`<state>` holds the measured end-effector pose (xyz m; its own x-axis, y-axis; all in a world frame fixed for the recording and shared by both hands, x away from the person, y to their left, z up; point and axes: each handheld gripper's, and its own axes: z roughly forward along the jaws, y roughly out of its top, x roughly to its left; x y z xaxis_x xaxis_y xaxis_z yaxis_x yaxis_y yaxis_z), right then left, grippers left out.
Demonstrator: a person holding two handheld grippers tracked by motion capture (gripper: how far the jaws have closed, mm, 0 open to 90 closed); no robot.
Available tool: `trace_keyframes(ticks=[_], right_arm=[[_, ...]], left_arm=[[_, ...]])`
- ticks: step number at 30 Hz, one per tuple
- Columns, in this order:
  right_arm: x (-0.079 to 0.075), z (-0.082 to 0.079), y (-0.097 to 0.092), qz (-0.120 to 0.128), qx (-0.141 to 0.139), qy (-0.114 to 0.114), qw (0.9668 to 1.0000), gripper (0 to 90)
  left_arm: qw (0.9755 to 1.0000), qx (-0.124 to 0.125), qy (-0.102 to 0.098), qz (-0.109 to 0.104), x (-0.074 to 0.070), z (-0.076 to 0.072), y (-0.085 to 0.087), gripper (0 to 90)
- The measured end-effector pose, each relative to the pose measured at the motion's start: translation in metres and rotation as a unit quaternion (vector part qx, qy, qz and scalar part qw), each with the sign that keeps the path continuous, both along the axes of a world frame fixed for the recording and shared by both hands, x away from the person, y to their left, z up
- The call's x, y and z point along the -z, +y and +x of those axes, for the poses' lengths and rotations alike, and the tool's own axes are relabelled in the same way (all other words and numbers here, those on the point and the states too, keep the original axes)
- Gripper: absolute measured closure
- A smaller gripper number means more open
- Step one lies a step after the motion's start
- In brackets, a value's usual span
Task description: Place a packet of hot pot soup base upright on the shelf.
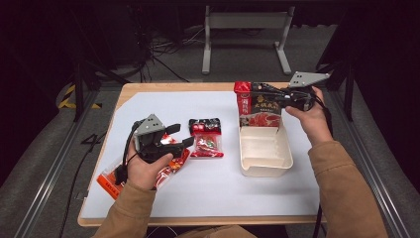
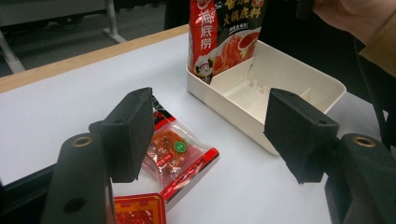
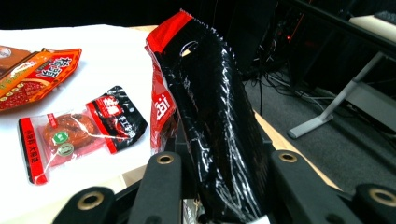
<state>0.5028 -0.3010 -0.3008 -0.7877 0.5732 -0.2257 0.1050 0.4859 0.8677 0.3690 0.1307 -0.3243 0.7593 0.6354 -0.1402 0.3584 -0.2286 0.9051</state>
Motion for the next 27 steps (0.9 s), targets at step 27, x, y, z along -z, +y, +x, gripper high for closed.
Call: trace_keyframes(ticks=[27], right_arm=[[0.021,-0.006,-0.019,0.051,0.045,0.047,0.9966,71.6]], left_arm=[[0.9998,0.002,0.017,0.009,0.004,0.003,0.0,33.1]])
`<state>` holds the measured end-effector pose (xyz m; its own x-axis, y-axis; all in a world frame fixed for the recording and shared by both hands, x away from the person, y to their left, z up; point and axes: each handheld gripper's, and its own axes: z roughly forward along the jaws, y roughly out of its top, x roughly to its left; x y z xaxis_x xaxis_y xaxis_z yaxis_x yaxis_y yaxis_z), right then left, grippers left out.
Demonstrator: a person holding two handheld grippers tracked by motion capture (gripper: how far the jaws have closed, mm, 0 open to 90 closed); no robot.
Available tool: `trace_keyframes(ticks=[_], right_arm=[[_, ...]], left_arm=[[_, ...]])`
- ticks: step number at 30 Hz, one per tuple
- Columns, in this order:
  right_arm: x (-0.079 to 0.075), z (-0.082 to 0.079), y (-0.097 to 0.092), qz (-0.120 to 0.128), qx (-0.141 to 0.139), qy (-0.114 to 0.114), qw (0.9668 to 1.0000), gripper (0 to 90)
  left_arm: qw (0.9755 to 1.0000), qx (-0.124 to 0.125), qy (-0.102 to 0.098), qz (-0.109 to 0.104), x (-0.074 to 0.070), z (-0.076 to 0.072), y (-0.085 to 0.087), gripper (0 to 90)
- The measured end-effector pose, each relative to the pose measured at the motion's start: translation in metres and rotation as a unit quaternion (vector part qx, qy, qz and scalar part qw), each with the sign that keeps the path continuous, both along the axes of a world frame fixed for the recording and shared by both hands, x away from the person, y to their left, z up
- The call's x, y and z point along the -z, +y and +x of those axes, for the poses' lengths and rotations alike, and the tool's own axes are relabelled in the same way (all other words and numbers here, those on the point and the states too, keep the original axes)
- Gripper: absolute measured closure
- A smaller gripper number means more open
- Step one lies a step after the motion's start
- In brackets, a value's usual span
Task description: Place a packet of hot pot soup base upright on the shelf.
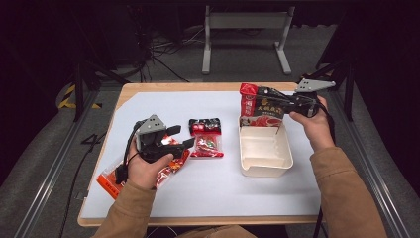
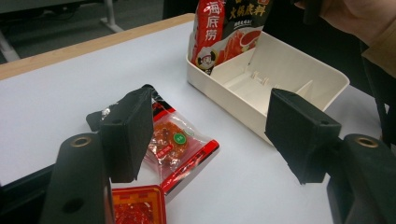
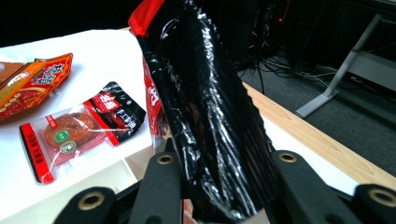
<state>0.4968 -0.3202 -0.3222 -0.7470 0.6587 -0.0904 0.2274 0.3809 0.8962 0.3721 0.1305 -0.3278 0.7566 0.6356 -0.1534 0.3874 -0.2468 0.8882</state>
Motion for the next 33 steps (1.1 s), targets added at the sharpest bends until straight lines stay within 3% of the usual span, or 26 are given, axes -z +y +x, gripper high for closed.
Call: trace_keyframes(ticks=[6,9,14,17,20,25,33], right_arm=[[-0.001,-0.002,-0.001,0.035,0.004,0.018,0.9992,60.6],[-0.003,-0.006,-0.001,0.037,0.015,0.027,0.9988,53.7],[-0.009,-0.017,-0.001,0.039,0.037,0.023,0.9983,49.3],[-0.011,-0.023,-0.005,0.041,0.048,0.014,0.9979,47.2],[-0.014,-0.029,-0.011,0.039,0.059,0.013,0.9974,45.5],[-0.021,-0.044,-0.018,0.04,0.072,0.005,0.9966,39.1],[-0.029,-0.07,-0.026,0.047,0.09,0.009,0.9948,34.8]], left_arm=[[0.9999,-0.012,-0.005,-0.011,0.002,0.001,0.002,32.0],[0.9998,-0.012,-0.01,-0.013,0.002,0.0,0.003,32.3],[0.9989,-0.005,-0.046,0.001,0.0,-0.001,0.007,34.7],[0.9991,0.001,-0.042,-0.002,-0.001,0.001,0.011,32.3],[0.9999,-0.001,-0.017,-0.003,-0.001,0.003,0.016,29.5],[0.9995,0.001,-0.031,0.011,-0.004,0.006,0.019,24.7],[0.9995,0.004,-0.026,0.018,-0.005,0.008,0.017,12.6]])
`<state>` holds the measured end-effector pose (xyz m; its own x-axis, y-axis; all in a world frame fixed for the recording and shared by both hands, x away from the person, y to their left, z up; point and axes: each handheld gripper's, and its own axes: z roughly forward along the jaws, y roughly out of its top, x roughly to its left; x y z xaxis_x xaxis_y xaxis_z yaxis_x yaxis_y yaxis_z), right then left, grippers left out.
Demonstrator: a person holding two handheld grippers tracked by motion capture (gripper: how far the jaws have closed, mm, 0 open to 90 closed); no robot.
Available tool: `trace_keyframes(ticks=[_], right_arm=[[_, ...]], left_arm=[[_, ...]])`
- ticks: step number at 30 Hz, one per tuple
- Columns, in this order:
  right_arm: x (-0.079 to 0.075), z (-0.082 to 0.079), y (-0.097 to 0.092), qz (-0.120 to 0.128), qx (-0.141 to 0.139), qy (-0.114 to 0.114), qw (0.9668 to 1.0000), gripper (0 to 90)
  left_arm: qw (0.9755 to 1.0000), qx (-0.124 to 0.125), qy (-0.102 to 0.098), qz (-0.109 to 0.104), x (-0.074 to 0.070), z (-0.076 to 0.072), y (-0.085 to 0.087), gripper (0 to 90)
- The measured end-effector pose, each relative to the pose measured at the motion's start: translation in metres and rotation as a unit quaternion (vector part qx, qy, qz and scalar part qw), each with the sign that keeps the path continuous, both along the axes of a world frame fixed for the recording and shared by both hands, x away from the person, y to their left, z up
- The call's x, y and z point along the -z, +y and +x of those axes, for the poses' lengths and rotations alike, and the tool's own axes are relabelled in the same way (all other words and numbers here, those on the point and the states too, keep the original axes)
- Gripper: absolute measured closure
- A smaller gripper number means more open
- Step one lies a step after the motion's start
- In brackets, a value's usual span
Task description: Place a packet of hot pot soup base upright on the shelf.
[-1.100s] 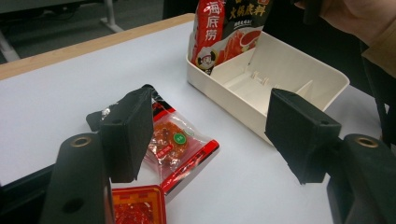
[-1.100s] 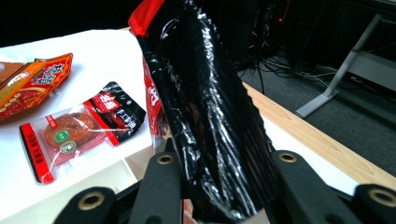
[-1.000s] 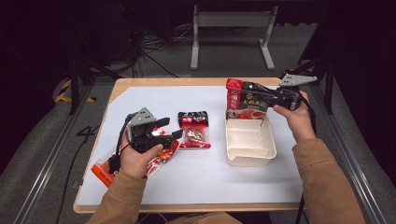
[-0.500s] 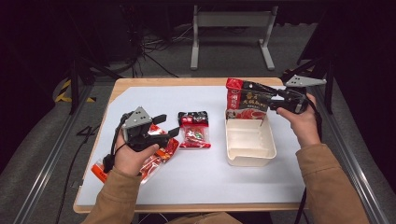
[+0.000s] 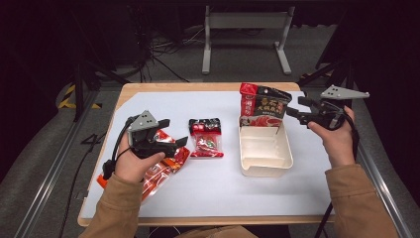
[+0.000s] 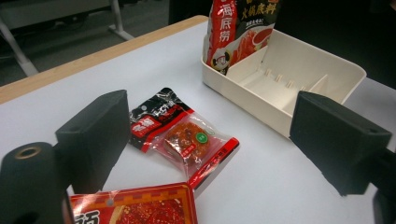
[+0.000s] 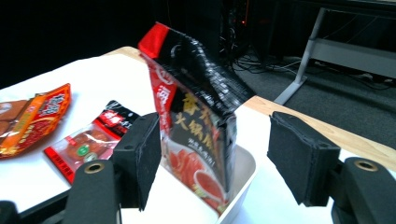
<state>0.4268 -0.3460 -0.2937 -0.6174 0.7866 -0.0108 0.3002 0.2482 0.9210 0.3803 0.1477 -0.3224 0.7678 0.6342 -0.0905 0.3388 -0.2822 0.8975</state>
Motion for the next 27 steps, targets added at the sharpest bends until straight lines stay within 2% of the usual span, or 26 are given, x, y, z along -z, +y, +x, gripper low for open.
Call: trace_keyframes(ticks=[2,8,13,18,22,27], right_arm=[[-0.001,-0.006,0.0,0.001,-0.001,-0.001,1.0,34.8],[-0.002,-0.022,0.001,0.007,-0.016,0.003,0.9998,34.3],[0.001,-0.034,0.005,0.007,-0.028,0.003,0.9996,35.3],[0.004,-0.038,0.012,-0.003,-0.048,0.008,0.9988,35.8],[0.004,-0.04,0.017,-0.004,-0.067,0.007,0.9978,35.7],[0.004,-0.041,0.019,0.0,-0.075,0.011,0.9971,35.8]], left_arm=[[1.0,0.005,0.006,-0.006,0.0,0.001,0.0,10.8],[0.9999,0.008,0.014,0.005,0.0,0.003,0.005,7.3],[0.9997,0.012,0.007,0.019,-0.001,0.002,0.008,9.3],[0.9995,0.025,0.005,0.018,-0.002,0.001,0.009,11.5],[0.9997,0.019,0.005,0.018,-0.003,0.003,0.013,11.9],[0.9999,0.012,0.0,0.011,-0.003,0.007,0.019,12.3]])
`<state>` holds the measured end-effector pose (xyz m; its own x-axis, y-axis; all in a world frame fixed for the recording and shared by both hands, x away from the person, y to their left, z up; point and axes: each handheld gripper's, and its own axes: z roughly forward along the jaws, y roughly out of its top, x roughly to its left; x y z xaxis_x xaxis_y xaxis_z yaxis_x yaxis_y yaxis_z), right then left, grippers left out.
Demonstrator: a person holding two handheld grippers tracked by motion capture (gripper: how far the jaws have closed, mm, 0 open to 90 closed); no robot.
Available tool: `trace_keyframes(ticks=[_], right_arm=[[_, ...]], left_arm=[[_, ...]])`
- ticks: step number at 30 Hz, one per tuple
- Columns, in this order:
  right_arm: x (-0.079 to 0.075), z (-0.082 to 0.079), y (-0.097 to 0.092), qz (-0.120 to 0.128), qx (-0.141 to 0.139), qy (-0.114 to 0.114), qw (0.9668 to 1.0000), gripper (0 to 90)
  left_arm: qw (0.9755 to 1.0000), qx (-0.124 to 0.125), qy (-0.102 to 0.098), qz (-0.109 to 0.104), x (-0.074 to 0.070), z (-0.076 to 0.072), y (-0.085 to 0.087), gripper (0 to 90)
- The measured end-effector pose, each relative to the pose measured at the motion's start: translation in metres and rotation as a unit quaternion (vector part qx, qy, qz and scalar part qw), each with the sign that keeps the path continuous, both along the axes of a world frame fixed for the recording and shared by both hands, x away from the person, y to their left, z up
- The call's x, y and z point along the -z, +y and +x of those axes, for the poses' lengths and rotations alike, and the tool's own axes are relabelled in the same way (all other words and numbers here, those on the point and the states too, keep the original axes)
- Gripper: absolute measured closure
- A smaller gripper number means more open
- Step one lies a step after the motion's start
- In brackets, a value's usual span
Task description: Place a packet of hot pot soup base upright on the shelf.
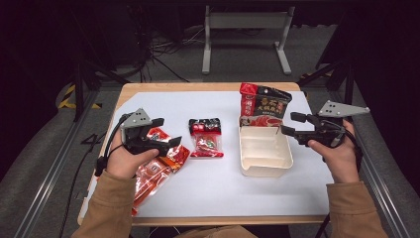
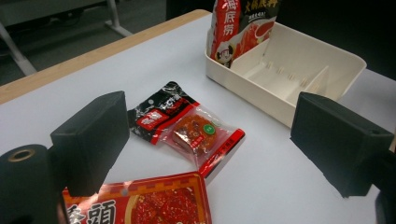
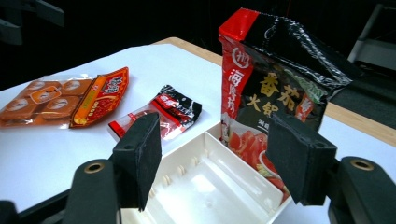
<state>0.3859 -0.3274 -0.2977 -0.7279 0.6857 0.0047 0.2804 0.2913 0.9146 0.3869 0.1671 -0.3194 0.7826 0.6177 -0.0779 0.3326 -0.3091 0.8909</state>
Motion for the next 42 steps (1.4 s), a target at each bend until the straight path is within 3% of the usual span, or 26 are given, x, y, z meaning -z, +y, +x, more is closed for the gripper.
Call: trace_keyframes(ticks=[5,20,30,32,42], right_arm=[[0.001,0.0,0.003,0.002,-0.011,0.002,0.9999,36.7],[0.009,0.004,0.009,0.004,-0.03,0.006,0.9995,38.8],[0.013,0.003,0.012,0.002,-0.038,0.006,0.9993,38.8],[0.013,0.002,0.012,0.002,-0.038,0.006,0.9992,38.8],[0.017,0.001,0.011,0.001,-0.036,0.011,0.9993,38.7]], left_arm=[[0.9996,-0.023,0.002,-0.018,0.006,0.009,0.012,17.0],[0.9975,-0.06,0.032,0.022,0.026,0.044,0.043,19.6],[0.997,-0.066,0.038,0.016,0.042,0.069,0.059,20.2],[0.9965,-0.067,0.048,0.012,0.047,0.076,0.063,20.4],[0.9953,-0.074,0.061,0.015,0.06,0.093,0.066,22.3]])
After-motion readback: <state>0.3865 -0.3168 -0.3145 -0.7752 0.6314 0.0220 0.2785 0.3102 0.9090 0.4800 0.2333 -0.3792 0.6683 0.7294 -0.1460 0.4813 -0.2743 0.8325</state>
